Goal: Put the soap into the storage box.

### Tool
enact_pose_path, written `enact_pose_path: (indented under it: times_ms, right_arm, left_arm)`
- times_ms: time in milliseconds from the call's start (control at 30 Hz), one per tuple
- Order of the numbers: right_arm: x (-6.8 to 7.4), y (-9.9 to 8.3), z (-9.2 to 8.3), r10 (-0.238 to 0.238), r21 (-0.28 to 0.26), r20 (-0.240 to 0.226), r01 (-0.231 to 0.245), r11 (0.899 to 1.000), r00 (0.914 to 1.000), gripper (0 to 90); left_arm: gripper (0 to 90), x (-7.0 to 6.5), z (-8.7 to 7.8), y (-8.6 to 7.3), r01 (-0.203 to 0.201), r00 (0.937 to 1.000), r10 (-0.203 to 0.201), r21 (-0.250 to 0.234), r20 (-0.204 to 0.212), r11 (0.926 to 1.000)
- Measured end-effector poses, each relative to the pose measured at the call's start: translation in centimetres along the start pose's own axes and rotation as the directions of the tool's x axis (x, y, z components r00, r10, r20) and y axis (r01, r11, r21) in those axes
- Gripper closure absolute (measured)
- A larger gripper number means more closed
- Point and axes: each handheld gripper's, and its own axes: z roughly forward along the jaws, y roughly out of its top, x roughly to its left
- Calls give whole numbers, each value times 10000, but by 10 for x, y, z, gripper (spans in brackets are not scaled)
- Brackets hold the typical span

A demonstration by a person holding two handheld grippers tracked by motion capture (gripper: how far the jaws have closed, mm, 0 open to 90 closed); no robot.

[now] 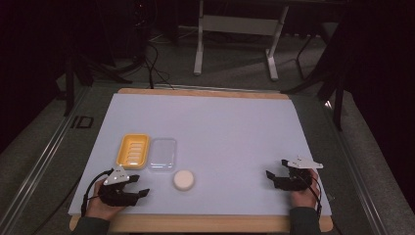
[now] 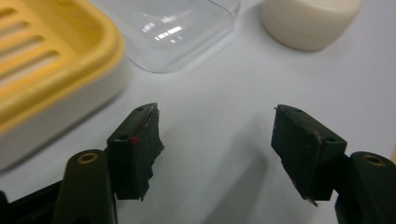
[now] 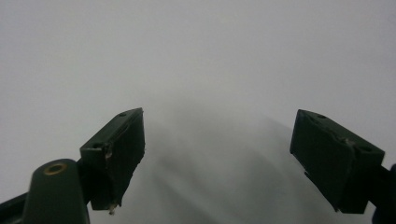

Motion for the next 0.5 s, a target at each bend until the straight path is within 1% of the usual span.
enact_pose_path:
  times_ms: [33,67,133,167,200,233,333,400,500]
  right_arm:
    - [0,0,0,0,0,0,0,10000,10000,176]
    - [-1,-2,-3,112,-346,-162,-117,9993,9998,176]
    - [-1,-3,-6,131,-657,-252,-147,9977,9996,176]
    - [-1,-3,-6,131,-657,-252,-147,9977,9996,176]
    - [-1,-3,-7,129,-724,-227,-145,9973,9997,176]
    - [0,-3,-7,2,-703,-139,-11,9975,9999,176]
    - [2,-3,-6,-147,-639,-44,144,9979,9999,176]
    - [2,-3,-6,-172,-632,-12,171,9979,9999,176]
    - [3,-3,-6,-201,-670,-2,200,9976,9998,176]
  left_arm:
    - [351,0,0,0,0,10000,0,0,0,10000]
    - [352,2,-5,2,35,10000,-36,-196,-68,9998]
    - [353,3,-9,5,22,10000,-24,-360,-56,9993]
    - [355,3,-9,5,22,10000,-24,-360,-56,9993]
    - [355,3,-12,8,-101,9999,100,-351,-45,9993]
    - [357,3,-12,9,-152,9999,153,-343,21,9993]
    - [357,2,-11,15,-504,9987,505,-38,115,9987]
    - [352,0,-10,19,-690,9973,687,116,269,9976]
    - [344,-1,-7,26,-1043,9939,1028,383,402,9938]
